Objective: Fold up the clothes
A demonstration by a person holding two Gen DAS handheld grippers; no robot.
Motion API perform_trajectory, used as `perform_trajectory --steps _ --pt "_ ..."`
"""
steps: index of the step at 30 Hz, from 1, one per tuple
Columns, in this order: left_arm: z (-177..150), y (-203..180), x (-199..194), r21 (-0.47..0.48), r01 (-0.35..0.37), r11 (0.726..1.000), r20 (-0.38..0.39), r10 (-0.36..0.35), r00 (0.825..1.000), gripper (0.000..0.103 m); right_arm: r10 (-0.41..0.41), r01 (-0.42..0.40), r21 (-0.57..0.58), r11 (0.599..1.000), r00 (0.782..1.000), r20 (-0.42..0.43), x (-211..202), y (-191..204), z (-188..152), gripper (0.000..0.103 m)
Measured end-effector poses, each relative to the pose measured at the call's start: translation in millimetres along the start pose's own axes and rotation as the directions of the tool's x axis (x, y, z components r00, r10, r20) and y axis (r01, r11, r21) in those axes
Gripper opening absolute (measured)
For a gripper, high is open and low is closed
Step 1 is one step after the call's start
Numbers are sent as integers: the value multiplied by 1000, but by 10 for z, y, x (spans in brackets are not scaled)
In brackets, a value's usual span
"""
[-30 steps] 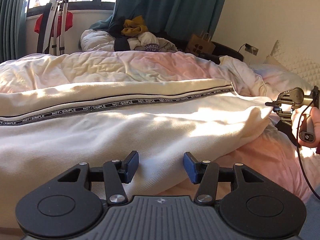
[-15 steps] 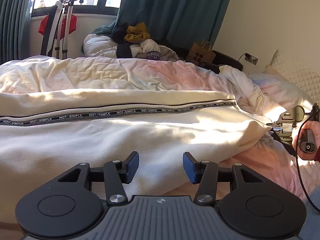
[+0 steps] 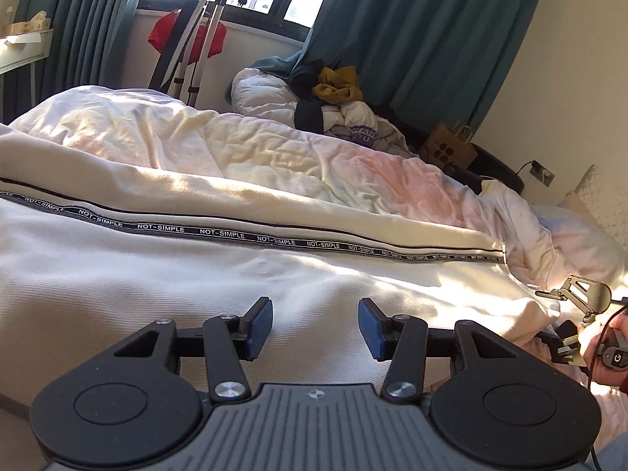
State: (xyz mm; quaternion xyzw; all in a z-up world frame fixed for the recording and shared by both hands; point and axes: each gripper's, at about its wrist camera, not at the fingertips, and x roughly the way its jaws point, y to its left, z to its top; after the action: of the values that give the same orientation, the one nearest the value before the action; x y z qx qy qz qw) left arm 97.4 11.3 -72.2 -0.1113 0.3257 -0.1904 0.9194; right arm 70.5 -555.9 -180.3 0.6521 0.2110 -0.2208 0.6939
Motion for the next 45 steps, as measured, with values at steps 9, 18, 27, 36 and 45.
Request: perform_trajectory --steps 9,18,27,36,45 --pt "-34 73 108 -34 -17 999 -30 16 999 50 8 -2 -51 999 993 118 341 55 106 47" --pt "-39 55 167 -24 -37 999 -40 36 999 47 100 -46 -285 958 979 179 155 407 108 14" --pt "-1 66 132 2 -51 999 -45 51 998 47 288 -55 -676 735 928 238 -396 1242 -450 14" --pt "112 107 -176 -22 -56 998 16 56 998 47 448 -11 -934 356 879 160 -984 1942 -1574 14" --pt "338 515 -948 -150 7 989 202 23 979 49 467 10 -1000 -6 884 6 -1014 1855 -3117 13"
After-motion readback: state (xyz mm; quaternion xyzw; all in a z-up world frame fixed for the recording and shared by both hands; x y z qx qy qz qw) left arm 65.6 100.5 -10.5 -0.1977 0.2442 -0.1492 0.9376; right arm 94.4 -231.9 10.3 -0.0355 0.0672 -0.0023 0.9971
